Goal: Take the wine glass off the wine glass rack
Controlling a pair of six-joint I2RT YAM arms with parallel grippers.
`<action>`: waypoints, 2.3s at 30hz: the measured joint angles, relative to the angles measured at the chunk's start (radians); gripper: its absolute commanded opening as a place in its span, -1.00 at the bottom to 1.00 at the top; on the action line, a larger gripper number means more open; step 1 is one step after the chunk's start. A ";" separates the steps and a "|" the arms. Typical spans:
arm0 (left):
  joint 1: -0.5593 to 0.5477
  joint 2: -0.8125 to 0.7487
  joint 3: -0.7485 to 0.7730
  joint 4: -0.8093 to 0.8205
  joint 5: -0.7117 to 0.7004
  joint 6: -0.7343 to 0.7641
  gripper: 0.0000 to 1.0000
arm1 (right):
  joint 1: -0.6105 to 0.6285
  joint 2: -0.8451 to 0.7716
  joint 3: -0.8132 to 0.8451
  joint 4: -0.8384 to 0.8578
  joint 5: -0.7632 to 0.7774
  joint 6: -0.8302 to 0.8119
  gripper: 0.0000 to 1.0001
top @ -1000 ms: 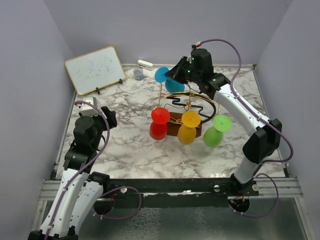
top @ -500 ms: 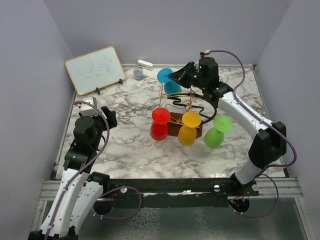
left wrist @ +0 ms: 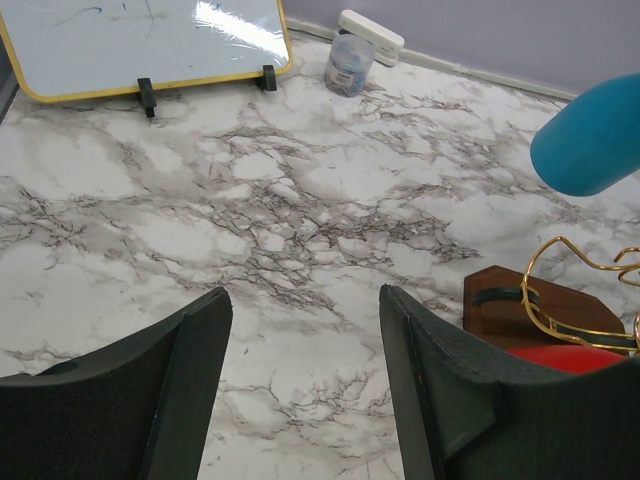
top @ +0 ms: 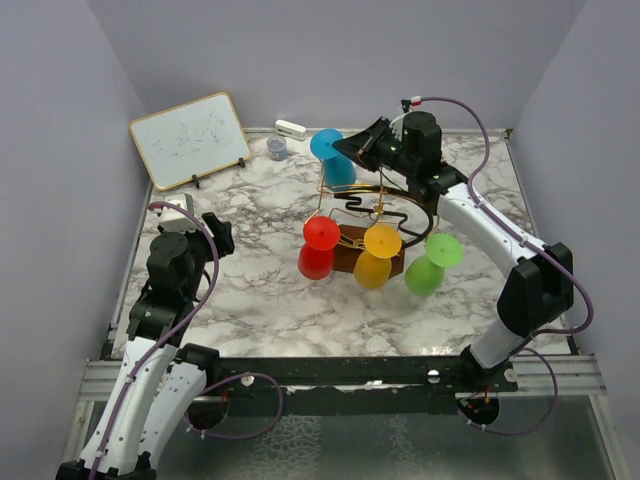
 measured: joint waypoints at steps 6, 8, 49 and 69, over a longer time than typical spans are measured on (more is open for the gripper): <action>0.000 0.000 0.000 0.000 0.000 0.000 0.27 | 0.000 0.001 -0.007 0.027 -0.015 0.010 -0.99; 0.000 0.000 0.000 0.000 0.000 0.000 0.27 | -0.001 0.005 -0.005 0.032 -0.031 0.009 -0.99; 0.000 0.013 0.000 0.000 0.005 0.000 0.27 | -0.003 0.051 -0.019 0.138 0.000 0.071 -0.99; 0.000 0.020 0.000 0.000 0.005 0.000 0.27 | -0.003 0.081 0.012 0.151 -0.113 0.055 -0.99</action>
